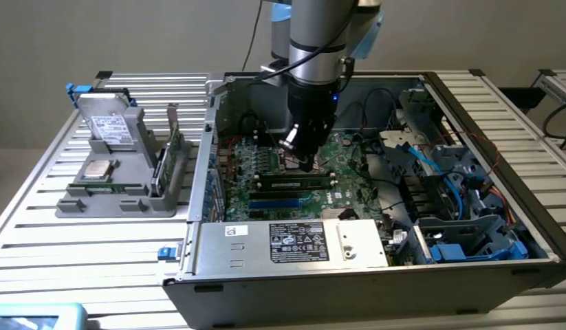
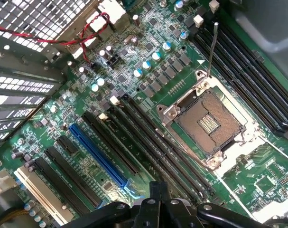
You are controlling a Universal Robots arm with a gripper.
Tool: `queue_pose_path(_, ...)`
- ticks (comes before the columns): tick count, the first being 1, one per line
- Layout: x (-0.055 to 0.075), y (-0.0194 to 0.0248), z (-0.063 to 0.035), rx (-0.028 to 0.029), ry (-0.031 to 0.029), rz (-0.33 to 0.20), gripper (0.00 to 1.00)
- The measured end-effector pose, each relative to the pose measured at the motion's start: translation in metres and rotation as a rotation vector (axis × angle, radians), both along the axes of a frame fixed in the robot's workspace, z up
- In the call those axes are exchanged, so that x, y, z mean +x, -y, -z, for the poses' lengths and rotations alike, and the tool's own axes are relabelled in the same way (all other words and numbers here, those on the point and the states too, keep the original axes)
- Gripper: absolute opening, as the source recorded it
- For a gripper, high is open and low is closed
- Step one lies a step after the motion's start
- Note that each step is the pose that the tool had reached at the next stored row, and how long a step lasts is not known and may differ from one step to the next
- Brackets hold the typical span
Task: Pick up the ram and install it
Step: 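Press down the ram until it locks into place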
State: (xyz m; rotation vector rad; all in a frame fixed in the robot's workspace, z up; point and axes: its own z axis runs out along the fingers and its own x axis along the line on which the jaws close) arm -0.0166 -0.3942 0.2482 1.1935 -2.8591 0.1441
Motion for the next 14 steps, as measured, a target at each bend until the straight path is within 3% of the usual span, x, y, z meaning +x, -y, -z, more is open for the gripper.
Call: queue_pose_path(14,0.0,0.0,0.0,0.0001,0.0001,0.205,0.11)
